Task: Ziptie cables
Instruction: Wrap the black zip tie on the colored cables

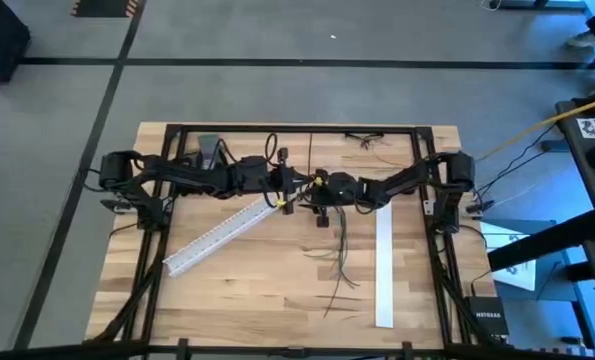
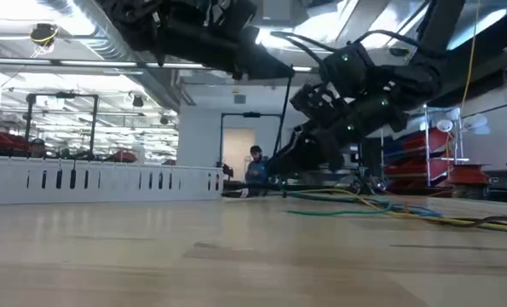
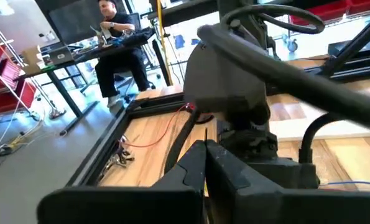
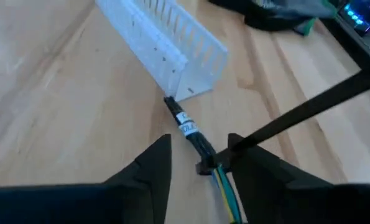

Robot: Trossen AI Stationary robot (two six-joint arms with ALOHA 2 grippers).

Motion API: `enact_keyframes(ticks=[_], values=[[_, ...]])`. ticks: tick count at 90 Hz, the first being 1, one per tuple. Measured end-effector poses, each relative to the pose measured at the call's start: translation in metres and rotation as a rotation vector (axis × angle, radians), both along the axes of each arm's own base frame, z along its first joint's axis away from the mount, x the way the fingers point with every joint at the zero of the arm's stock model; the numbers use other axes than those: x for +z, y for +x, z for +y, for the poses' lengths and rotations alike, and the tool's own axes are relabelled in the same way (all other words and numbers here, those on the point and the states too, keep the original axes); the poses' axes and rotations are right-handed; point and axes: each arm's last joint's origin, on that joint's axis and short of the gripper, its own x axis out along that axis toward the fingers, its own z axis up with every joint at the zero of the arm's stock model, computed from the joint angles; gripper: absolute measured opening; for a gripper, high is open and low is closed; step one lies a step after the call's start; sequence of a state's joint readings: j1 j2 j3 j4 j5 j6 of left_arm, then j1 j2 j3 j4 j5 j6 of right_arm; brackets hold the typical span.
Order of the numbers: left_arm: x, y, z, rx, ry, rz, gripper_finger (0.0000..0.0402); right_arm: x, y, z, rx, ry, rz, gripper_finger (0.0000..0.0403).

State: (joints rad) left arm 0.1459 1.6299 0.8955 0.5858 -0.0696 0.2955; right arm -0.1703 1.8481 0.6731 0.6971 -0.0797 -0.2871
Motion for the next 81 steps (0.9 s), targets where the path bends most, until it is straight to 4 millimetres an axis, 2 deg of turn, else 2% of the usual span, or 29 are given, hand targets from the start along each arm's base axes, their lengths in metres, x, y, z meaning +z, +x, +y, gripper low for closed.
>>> enact_keyframes(ticks=[14, 19, 56, 60, 69, 81], values=[[0.001, 0.0, 0.0, 0.001, 0.001, -0.003, 0.0, -0.002, 0.0, 0.0, 0.002, 0.0, 0.009, 0.0027], [0.002, -0.001, 0.0, 0.001, 0.001, -0.004, 0.0, -0.005, 0.001, 0.0, 0.003, -0.002, 0.008, 0.001], [0.033, -0.018, -0.001, 0.009, 0.02, -0.074, 0.0, -0.031, 0.005, -0.001, -0.005, 0.013, 0.024, 0.0004], [0.038, -0.021, 0.0, 0.013, 0.023, -0.095, 0.0, -0.036, 0.005, -0.002, -0.004, 0.012, 0.044, 0.0003], [0.067, -0.031, 0.0, 0.019, 0.047, -0.237, 0.0, -0.05, 0.003, -0.003, -0.004, 0.015, 0.095, 0.0002], [0.076, -0.04, -0.001, 0.021, 0.065, -0.24, 0.0, -0.062, 0.005, -0.007, -0.006, 0.024, 0.082, 0.0001]])
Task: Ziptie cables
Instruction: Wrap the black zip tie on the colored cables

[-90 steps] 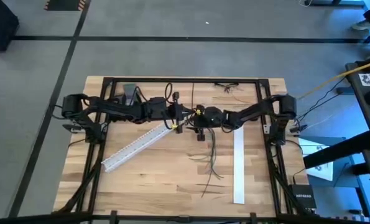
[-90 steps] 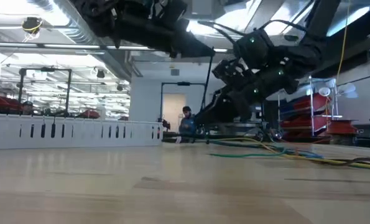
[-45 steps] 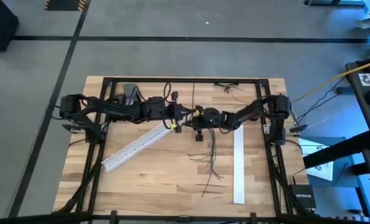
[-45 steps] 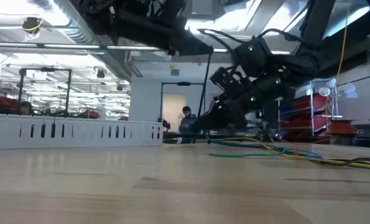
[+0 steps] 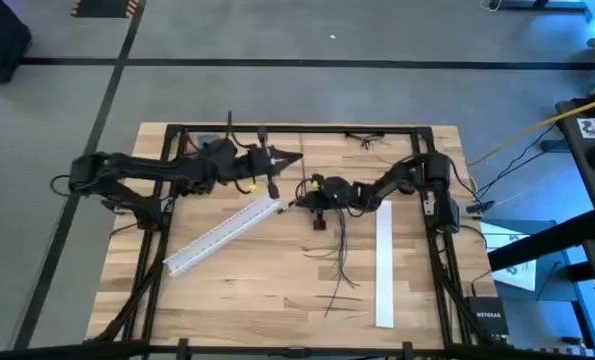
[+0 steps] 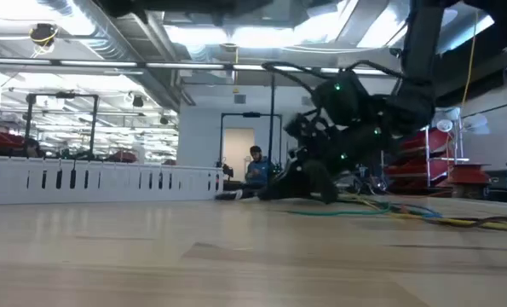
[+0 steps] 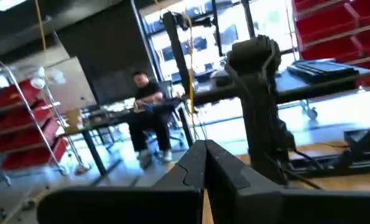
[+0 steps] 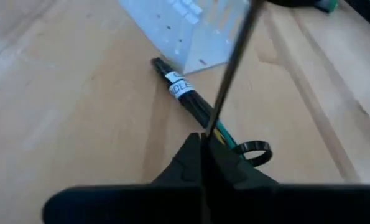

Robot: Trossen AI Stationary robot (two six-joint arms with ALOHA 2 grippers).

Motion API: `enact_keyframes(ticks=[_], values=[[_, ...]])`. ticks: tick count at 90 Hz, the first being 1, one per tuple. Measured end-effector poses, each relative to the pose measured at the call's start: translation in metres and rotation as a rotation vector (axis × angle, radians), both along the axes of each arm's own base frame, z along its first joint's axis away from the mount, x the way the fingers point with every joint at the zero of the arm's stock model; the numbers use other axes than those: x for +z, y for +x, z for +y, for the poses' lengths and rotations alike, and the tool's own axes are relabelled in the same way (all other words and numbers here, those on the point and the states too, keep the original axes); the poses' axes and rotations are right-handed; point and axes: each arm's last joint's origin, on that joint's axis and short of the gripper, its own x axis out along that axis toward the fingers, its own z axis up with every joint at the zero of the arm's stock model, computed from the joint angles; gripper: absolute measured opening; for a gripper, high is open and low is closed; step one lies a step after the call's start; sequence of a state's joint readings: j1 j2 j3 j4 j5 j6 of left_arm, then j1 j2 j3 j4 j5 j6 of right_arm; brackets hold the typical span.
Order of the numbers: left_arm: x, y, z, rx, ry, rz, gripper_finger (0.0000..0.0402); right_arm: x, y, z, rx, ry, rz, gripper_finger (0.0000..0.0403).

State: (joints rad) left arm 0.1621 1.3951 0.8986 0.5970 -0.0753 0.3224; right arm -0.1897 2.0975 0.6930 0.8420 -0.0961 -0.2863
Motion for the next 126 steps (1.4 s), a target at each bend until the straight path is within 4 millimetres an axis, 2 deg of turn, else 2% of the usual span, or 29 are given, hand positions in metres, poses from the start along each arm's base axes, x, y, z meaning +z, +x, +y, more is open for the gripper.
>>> enact_keyframes(ticks=[5, 16, 29, 40, 57, 71, 87, 95, 126], values=[[-0.003, -0.002, 0.0, 0.001, -0.005, 0.031, 0.0, -0.001, 0.0, 0.0, -0.001, 0.002, -0.005, 0.0001], [0.006, -0.008, 0.002, 0.008, -0.028, 0.013, 0.0, 0.001, 0.001, 0.0, -0.006, 0.007, -0.026, 0.0001], [-0.013, -0.008, 0.007, 0.031, -0.082, 0.179, 0.0008, 0.004, 0.001, 0.0, -0.008, 0.007, -0.04, 0.0001], [-0.023, -0.012, 0.01, 0.092, -0.138, 0.289, 0.004, 0.003, 0.001, 0.0, -0.008, 0.008, -0.038, 0.0001], [-0.063, -0.012, 0.007, 0.115, -0.345, 0.547, 0.0105, 0.004, 0.001, 0.0, -0.008, 0.008, -0.04, 0.0001], [-0.1, 0.0, -0.002, 0.084, -0.394, 0.664, 0.0129, 0.004, 0.001, 0.0, -0.009, 0.009, -0.044, 0.0001], [-0.124, 0.024, -0.011, 0.034, -0.371, 0.625, 0.0133, 0.004, 0.001, 0.0, -0.009, 0.01, -0.045, 0.0001], [-0.136, 0.029, -0.011, 0.028, -0.368, 0.629, 0.0133, 0.004, 0.001, 0.0, -0.009, 0.01, -0.045, 0.0001], [-0.154, 0.042, -0.006, 0.032, -0.333, 0.58, 0.0122, 0.004, 0.001, 0.0, -0.009, 0.01, -0.045, 0.0001]])
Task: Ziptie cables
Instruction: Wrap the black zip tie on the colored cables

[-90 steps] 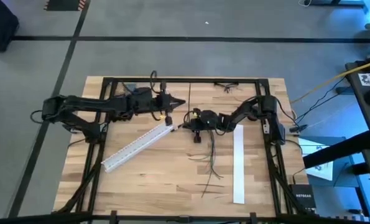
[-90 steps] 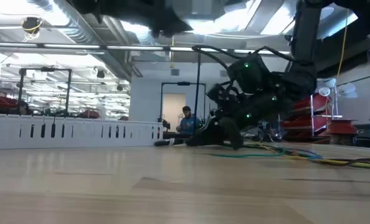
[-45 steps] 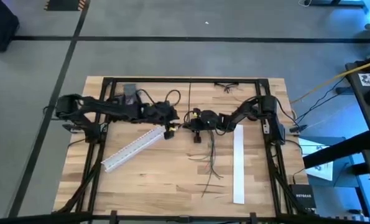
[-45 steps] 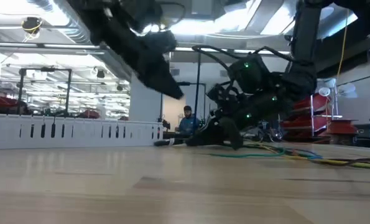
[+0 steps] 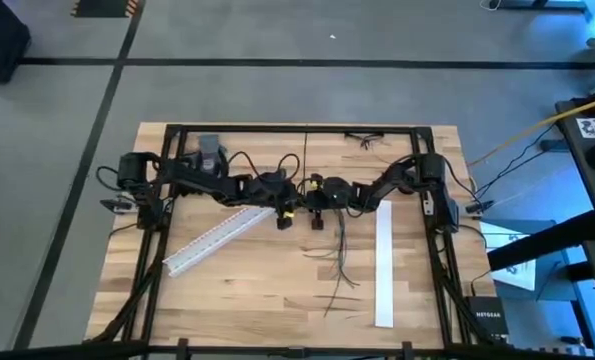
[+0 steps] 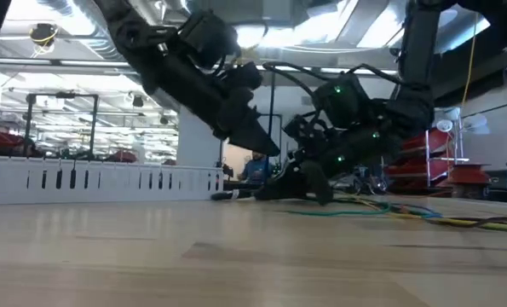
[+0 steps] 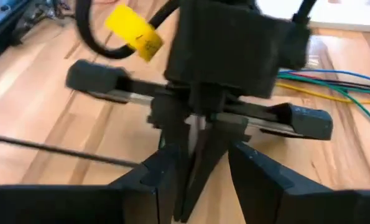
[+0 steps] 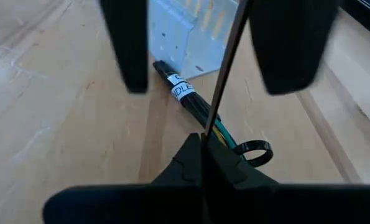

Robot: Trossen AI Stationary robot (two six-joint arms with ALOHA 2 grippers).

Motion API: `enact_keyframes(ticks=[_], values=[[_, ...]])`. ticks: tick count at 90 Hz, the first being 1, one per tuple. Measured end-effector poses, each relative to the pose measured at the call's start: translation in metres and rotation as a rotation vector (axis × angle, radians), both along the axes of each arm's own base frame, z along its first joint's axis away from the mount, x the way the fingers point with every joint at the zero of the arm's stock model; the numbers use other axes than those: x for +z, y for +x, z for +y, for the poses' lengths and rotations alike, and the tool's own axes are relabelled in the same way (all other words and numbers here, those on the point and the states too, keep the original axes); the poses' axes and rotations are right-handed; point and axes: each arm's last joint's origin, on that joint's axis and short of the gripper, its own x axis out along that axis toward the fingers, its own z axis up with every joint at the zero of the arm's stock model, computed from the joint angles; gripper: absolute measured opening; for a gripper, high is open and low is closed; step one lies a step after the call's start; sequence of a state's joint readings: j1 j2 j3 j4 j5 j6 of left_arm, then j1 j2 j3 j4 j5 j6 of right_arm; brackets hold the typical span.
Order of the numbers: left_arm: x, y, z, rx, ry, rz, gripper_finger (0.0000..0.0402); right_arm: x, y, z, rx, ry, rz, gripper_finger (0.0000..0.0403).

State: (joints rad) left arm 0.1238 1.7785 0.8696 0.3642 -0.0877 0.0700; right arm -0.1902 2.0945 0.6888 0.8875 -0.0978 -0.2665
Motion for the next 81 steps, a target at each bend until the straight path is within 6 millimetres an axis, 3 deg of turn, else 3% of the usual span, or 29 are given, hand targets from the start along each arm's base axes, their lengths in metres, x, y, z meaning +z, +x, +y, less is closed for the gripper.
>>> enact_keyframes(ticks=[19, 45, 81], values=[[0.006, -0.003, 0.004, 0.052, 0.162, 0.039, 0.0012, 0.003, 0.0, 0.0, 0.001, -0.004, -0.005, 0.0001], [0.047, -0.012, 0.001, 0.042, 0.222, -0.031, 0.0001, 0.025, 0.001, -0.003, -0.077, -0.05, -0.017, 0.0001], [0.09, -0.029, -0.011, 0.025, 0.228, -0.109, 0.0, 0.014, 0.001, -0.006, -0.134, -0.128, -0.003, 0.0001]])
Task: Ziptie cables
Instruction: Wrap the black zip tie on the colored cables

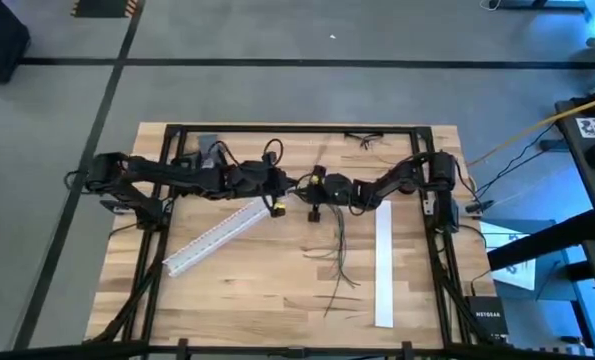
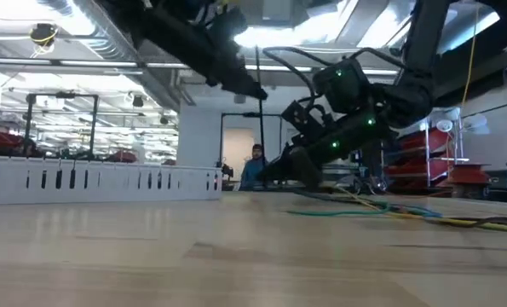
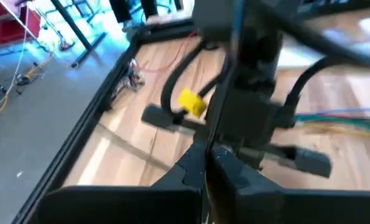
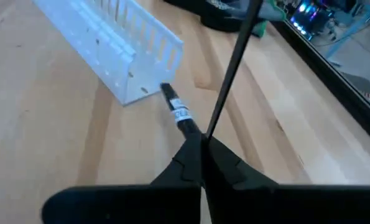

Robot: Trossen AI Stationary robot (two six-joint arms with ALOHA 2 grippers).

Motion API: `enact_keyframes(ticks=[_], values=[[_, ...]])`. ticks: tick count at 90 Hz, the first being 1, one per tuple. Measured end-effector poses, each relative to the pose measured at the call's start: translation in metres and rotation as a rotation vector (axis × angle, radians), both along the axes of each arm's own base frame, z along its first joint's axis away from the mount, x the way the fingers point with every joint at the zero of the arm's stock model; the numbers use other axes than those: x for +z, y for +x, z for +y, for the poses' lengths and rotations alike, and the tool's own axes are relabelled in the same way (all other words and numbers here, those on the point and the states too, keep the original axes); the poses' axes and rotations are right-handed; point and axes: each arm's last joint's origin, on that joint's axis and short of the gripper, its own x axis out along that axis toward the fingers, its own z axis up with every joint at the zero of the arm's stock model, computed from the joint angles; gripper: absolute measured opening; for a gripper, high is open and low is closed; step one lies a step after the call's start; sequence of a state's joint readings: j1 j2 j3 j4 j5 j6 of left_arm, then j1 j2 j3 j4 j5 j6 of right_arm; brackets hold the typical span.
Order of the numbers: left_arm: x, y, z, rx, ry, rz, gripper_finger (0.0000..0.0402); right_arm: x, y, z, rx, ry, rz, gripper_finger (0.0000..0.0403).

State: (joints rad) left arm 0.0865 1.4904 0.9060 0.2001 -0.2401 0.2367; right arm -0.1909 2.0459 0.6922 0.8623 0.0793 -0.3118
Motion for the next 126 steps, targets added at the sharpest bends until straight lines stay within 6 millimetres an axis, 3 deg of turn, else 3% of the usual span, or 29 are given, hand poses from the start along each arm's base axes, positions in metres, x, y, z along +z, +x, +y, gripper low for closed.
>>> enact_keyframes(ticks=[26, 63, 94, 114, 126], values=[[0.011, 0.0, -0.011, -0.033, 0.003, -0.002, 0.0, -0.008, -0.004, -0.002, -0.043, -0.024, 0.064, 0.0001], [0.046, 0.005, -0.03, -0.041, 0.073, 0.008, 0.0, -0.013, -0.004, -0.005, -0.067, -0.012, 0.07, 0.0001], [0.042, -0.002, -0.028, 0.025, -0.023, 0.073, 0.0, -0.01, -0.004, -0.005, -0.13, 0.091, 0.013, 0.0004], [0.033, -0.008, -0.021, 0.089, -0.093, 0.167, 0.0034, 0.01, -0.007, -0.005, -0.164, 0.148, -0.001, 0.0079], [0.026, -0.012, -0.021, 0.114, -0.123, 0.228, 0.0079, 0.045, -0.011, -0.004, -0.159, 0.154, -0.024, 0.0141]])
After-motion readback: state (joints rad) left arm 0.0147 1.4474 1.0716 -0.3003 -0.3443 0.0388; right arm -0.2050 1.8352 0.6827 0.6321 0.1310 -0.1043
